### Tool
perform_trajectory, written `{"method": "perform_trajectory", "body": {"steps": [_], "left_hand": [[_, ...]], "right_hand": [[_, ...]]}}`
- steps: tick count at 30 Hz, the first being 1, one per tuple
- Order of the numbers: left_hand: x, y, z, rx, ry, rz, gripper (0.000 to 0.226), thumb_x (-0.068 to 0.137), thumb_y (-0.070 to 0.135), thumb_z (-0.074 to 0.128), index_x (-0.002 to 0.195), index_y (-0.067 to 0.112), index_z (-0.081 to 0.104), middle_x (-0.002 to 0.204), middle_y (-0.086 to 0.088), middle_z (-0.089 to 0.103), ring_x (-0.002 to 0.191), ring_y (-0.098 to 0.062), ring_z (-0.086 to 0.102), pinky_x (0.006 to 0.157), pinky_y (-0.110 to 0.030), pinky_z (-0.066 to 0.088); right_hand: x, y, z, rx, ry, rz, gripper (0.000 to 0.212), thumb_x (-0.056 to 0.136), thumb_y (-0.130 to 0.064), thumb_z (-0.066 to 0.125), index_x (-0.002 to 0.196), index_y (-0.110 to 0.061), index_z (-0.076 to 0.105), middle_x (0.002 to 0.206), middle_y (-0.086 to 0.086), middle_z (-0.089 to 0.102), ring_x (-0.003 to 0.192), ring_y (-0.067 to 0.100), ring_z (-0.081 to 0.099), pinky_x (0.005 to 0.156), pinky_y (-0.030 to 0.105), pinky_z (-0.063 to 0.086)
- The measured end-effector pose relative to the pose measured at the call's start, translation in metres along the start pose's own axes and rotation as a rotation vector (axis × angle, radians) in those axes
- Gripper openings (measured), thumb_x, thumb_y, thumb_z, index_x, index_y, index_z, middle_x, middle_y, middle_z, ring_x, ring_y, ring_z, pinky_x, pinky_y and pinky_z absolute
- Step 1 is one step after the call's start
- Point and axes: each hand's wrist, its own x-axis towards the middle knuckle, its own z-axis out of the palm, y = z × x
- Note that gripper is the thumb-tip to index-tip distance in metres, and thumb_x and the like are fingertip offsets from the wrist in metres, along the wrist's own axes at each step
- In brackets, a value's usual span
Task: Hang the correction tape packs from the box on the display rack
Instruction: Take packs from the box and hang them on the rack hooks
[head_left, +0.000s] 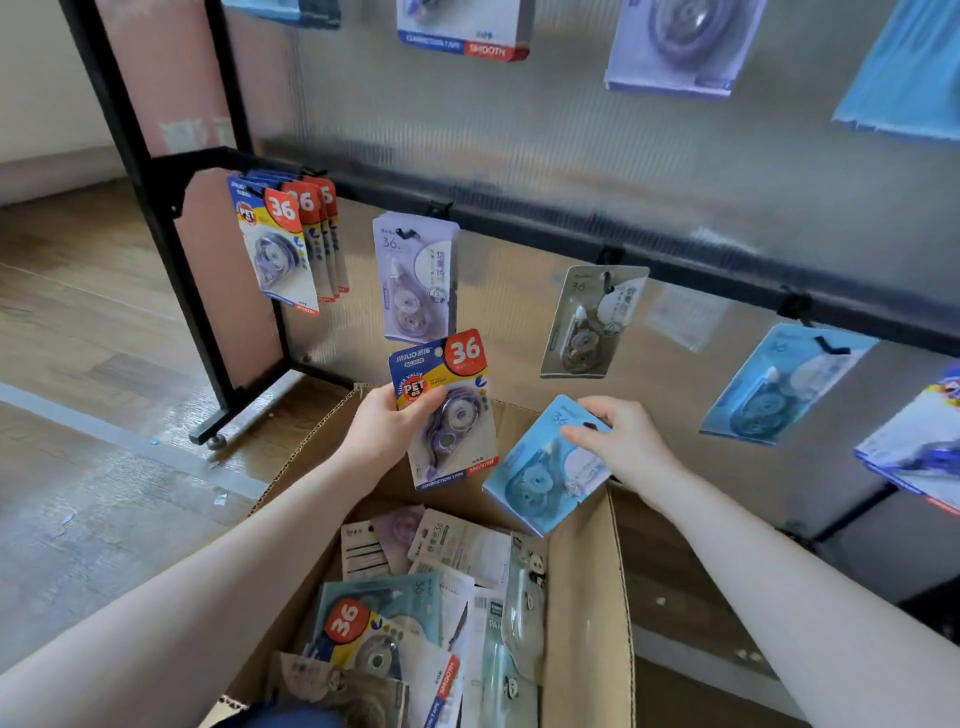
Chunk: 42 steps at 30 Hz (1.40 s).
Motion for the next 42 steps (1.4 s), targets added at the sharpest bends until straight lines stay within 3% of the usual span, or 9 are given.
{"method": "perform_trajectory", "body": {"steps": [3, 7, 11, 15, 19, 24, 31, 36, 42], "left_hand": [[-0.005, 0.019, 0.016, -0.003, -0.013, 0.038, 0.002, 0.092, 0.028, 0.060, 0.091, 0.029, 0.061, 0.084, 0.018, 0.067, 0.074, 0.002, 0.067, 0.056, -0.011, 0.050], [-0.009, 0.041, 0.039, -0.010, -0.015, 0.080, 0.004, 0.091, 0.027, 0.059, 0.094, 0.026, 0.062, 0.088, 0.014, 0.069, 0.079, -0.001, 0.068, 0.060, -0.014, 0.052], [-0.013, 0.056, 0.071, -0.045, -0.011, 0.120, 0.005, 0.091, 0.025, 0.061, 0.092, 0.023, 0.065, 0.094, 0.006, 0.072, 0.088, -0.010, 0.068, 0.073, -0.023, 0.055], [-0.020, 0.069, 0.106, -0.073, -0.055, 0.159, 0.005, 0.091, 0.022, 0.059, 0.092, 0.022, 0.064, 0.089, 0.008, 0.071, 0.078, -0.003, 0.069, 0.064, -0.015, 0.055], [-0.025, 0.074, 0.132, -0.049, -0.129, 0.167, 0.011, 0.089, 0.026, 0.059, 0.096, 0.020, 0.064, 0.086, 0.010, 0.074, 0.083, -0.006, 0.070, 0.065, -0.018, 0.057], [-0.028, 0.074, 0.148, -0.009, -0.158, 0.158, 0.010, 0.089, 0.026, 0.058, 0.097, 0.021, 0.063, 0.081, 0.017, 0.073, 0.083, -0.003, 0.070, 0.061, -0.017, 0.055], [-0.028, 0.069, 0.154, 0.017, -0.113, 0.131, 0.016, 0.084, 0.030, 0.059, 0.096, 0.021, 0.064, 0.082, 0.013, 0.074, 0.084, -0.008, 0.070, 0.062, -0.018, 0.055], [-0.026, 0.063, 0.157, 0.027, -0.126, 0.121, 0.029, 0.075, 0.038, 0.059, 0.098, 0.022, 0.063, 0.085, 0.014, 0.074, 0.087, -0.008, 0.070, 0.065, -0.020, 0.057], [-0.020, 0.062, 0.162, 0.023, -0.125, 0.125, 0.017, 0.084, 0.028, 0.059, 0.099, 0.020, 0.063, 0.083, 0.016, 0.074, 0.083, -0.003, 0.070, 0.059, -0.016, 0.054]], "right_hand": [[-0.011, -0.012, -0.027, 0.029, 0.051, -0.033, 0.022, 0.083, -0.008, 0.068, 0.072, -0.027, 0.066, 0.075, -0.004, 0.068, 0.071, 0.011, 0.060, 0.066, 0.026, 0.044], [-0.025, -0.017, -0.065, 0.003, 0.158, -0.054, 0.017, 0.080, -0.014, 0.074, 0.067, -0.021, 0.064, 0.068, -0.005, 0.065, 0.060, 0.007, 0.057, 0.052, 0.020, 0.039], [-0.039, -0.012, -0.100, 0.034, 0.239, -0.060, 0.011, 0.080, -0.016, 0.074, 0.074, -0.010, 0.067, 0.072, 0.003, 0.067, 0.062, 0.013, 0.058, 0.057, 0.028, 0.037], [-0.052, -0.003, -0.133, 0.047, 0.257, -0.062, 0.010, 0.086, -0.015, 0.067, 0.078, -0.020, 0.067, 0.074, -0.006, 0.068, 0.066, 0.008, 0.062, 0.055, 0.022, 0.041], [-0.059, 0.009, -0.162, 0.030, 0.262, -0.088, 0.021, 0.089, -0.009, 0.061, 0.078, -0.026, 0.064, 0.079, -0.007, 0.067, 0.075, 0.015, 0.061, 0.065, 0.029, 0.042], [-0.056, 0.022, -0.189, -0.068, 0.364, -0.111, 0.013, 0.083, -0.011, 0.070, 0.096, -0.010, 0.072, 0.094, -0.003, 0.069, 0.090, 0.013, 0.061, 0.068, 0.023, 0.044], [-0.044, 0.024, -0.203, -0.066, 0.432, -0.188, 0.010, 0.079, -0.012, 0.074, 0.082, -0.018, 0.067, 0.079, -0.008, 0.064, 0.073, 0.005, 0.057, 0.059, 0.018, 0.043], [-0.031, 0.026, -0.202, -0.034, 0.445, -0.255, 0.013, 0.082, -0.011, 0.070, 0.079, -0.022, 0.065, 0.080, -0.019, 0.063, 0.078, -0.003, 0.057, 0.062, 0.006, 0.038], [-0.017, 0.037, -0.191, 0.007, 0.434, -0.289, 0.011, 0.089, -0.012, 0.063, 0.086, -0.023, 0.066, 0.096, -0.002, 0.065, 0.092, 0.010, 0.056, 0.074, 0.018, 0.040]]}}
